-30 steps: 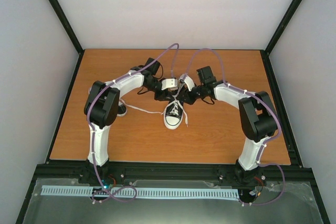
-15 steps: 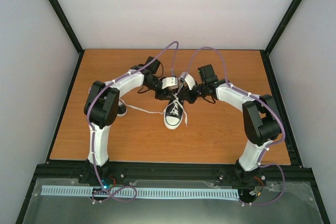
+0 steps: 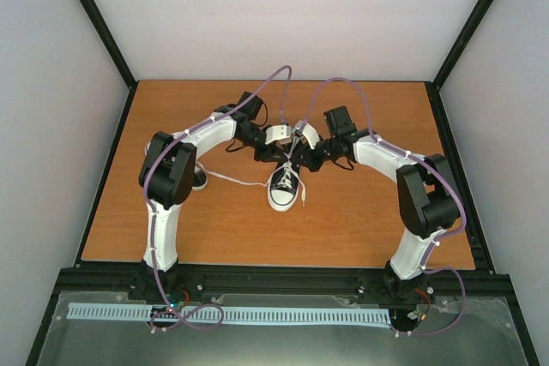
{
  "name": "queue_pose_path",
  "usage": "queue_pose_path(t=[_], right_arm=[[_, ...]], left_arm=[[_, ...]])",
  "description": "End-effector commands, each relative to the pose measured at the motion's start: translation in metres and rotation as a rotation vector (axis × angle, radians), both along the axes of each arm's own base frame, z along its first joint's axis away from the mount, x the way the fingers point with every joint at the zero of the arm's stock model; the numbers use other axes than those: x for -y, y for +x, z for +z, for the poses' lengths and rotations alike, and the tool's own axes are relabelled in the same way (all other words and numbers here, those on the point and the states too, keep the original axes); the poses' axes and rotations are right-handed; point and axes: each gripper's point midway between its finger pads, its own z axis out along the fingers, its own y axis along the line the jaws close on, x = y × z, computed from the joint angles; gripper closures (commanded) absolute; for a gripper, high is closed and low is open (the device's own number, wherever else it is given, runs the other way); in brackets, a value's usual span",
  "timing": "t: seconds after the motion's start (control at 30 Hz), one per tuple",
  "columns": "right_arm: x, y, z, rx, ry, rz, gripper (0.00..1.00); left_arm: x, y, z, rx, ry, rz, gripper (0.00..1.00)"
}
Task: Tie the shoes
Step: Cross the shoelace with the shoelace.
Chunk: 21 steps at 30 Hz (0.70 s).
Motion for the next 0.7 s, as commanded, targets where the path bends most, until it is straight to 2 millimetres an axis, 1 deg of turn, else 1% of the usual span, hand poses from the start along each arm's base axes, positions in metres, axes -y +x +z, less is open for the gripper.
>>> queue_pose_path(t=[0.0, 0.1, 0.2, 0.27, 0.3, 0.37, 0.4, 0.47, 0.57, 0.67], right_arm=[[-0.009, -0.009, 0.012, 0.005, 0.040, 0.084, 0.97], [-0.011, -0.010, 0.013, -0.002, 0.043, 0.099, 0.97], [-0.012, -0.011, 0.014, -0.010, 0.055, 0.110, 0.97], [-0.012, -0.010, 0.013, -0.010, 0.050, 0.106, 0.97], [-0.011, -0.010, 0.011, -0.015, 0.044, 0.102, 0.96], [-0.010, -0.010, 0.011, -0.018, 0.039, 0.098, 0.92], [-0.009, -0.010, 0.012, -0.019, 0.035, 0.092, 0.90], [-0.004, -0.008, 0.016, -0.014, 0.043, 0.078, 0.85], [0.008, -0.003, 0.029, -0.004, 0.080, 0.038, 0.80], [0.022, 0.002, 0.034, 0.005, 0.099, -0.007, 0.78]], left_arm=[[0.015, -0.001, 0.012, 0.005, -0.053, -0.039, 0.61], [0.018, -0.003, 0.012, -0.011, -0.060, -0.041, 0.61], [0.019, -0.004, 0.015, -0.031, -0.074, -0.039, 0.67], [0.020, -0.008, 0.016, -0.046, -0.085, -0.047, 0.75], [0.019, -0.009, 0.017, -0.048, -0.087, -0.052, 0.81], [0.018, -0.012, 0.016, -0.055, -0.082, -0.055, 0.96], [0.017, -0.013, 0.014, -0.058, -0.075, -0.051, 0.99], [0.014, -0.014, 0.012, -0.060, -0.064, -0.043, 0.99], [0.011, -0.016, 0.014, -0.063, -0.071, -0.031, 0.99], [0.010, -0.019, 0.014, -0.067, -0.076, -0.021, 0.99]])
